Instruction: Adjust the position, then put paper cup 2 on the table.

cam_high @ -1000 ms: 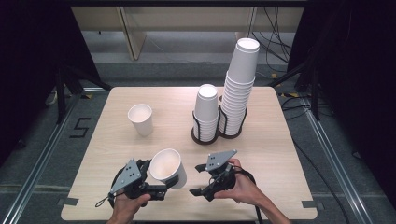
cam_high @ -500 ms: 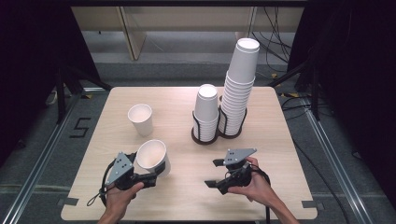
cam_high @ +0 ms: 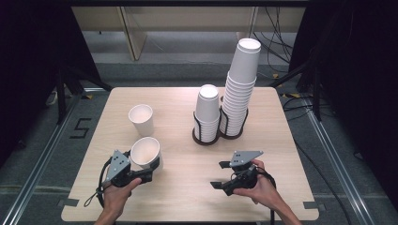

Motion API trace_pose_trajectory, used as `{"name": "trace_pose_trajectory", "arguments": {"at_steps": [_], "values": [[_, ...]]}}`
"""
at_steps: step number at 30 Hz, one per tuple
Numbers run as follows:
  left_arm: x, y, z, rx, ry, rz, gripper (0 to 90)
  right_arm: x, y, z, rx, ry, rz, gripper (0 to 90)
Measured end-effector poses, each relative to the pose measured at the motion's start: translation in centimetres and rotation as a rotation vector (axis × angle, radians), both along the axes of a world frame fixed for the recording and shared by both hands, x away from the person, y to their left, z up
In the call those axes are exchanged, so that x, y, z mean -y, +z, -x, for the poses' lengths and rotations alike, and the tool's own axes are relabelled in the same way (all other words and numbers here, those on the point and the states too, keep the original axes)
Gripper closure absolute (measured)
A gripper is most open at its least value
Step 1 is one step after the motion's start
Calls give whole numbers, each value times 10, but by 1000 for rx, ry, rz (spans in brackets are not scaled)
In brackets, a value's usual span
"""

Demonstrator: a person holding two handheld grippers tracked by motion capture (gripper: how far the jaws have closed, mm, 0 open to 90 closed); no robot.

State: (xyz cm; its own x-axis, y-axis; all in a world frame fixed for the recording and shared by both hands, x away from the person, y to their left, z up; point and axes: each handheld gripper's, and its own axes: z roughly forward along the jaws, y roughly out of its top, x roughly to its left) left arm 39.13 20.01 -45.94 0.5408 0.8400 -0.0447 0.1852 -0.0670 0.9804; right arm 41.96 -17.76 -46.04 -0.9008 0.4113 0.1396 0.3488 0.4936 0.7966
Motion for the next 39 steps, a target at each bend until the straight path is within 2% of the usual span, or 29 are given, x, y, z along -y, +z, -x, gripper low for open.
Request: {"name": "trace_pose_trajectory", "arguments": {"at_steps": [1,3,5,10,13,14,16,21,22,24,32,35,37,39], "values": [[0,-2,-1,6,-1,12,137,1,1,0,-4,-2,-7,189],[-1,-2,-1,-5,9,0,137,2,0,-2,15,-8,-6,187],[-1,-3,-1,-10,13,2,137,3,0,-1,-2,-13,-3,187],[1,-4,-5,-9,13,5,137,5,0,-1,3,-22,0,184],[3,-3,-8,-14,19,-9,136,6,-1,-1,9,-20,3,184],[4,-4,-9,-10,19,-6,136,6,-2,1,-17,-36,3,184],[5,-4,-12,-12,23,-6,136,7,-3,-1,1,-25,12,185],[9,-6,-20,-22,31,-13,136,8,-4,-2,-4,-36,10,186],[10,-7,-22,-17,29,-2,136,8,-4,-2,-2,-39,10,186],[12,-7,-24,-28,34,-13,136,9,-4,-3,-4,-38,11,186],[18,-6,-36,-18,31,-27,136,10,-5,-3,-4,-38,15,185],[20,-7,-42,-20,36,-33,136,9,-6,-2,-15,-38,21,184],[23,-8,-47,-24,39,-31,136,8,-7,-3,1,-34,20,184],[26,-8,-53,-27,43,-38,136,8,-7,-3,-7,-32,22,184]]}}
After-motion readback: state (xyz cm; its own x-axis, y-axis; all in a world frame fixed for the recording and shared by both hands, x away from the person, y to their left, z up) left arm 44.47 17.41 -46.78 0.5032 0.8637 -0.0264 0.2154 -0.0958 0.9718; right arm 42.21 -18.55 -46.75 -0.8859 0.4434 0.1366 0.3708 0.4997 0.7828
